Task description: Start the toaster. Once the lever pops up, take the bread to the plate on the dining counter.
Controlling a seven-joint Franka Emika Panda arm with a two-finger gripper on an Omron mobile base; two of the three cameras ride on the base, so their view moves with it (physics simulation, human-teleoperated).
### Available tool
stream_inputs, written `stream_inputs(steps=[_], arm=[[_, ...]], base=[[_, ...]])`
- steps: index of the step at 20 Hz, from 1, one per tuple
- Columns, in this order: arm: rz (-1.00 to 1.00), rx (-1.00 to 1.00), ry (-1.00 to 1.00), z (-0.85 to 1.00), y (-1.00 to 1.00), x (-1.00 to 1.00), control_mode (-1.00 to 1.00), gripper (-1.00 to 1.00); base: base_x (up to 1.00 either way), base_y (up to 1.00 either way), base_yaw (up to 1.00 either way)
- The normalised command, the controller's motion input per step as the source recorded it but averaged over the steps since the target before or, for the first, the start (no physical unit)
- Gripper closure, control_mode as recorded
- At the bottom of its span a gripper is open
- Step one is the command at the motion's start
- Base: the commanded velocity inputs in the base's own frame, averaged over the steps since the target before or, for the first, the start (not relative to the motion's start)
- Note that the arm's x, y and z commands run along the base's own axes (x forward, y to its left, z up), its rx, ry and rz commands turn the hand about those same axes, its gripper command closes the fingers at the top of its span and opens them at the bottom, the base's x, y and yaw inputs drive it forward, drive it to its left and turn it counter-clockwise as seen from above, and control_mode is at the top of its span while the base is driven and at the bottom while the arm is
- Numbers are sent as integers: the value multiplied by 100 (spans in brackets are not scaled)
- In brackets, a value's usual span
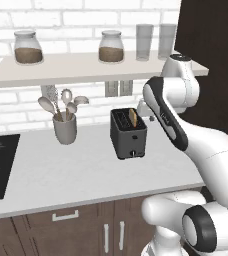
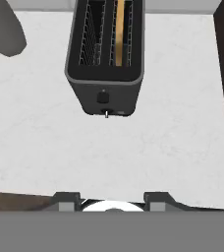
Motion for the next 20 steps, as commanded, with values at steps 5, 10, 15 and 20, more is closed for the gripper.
stream_inputs(steps=[5,10,15,20], arm=[[0,0,-1,-6,2,-16,-100,-100],[0,0,-22,-33,16,-29,-100,-100],[0,-3,-32,-40,19,0,-100,100],[0,-4,-18,-29,8,22,-100,100]], base=[[0,0,0],[0,0,0],[0,0,0],[0,0,0]])
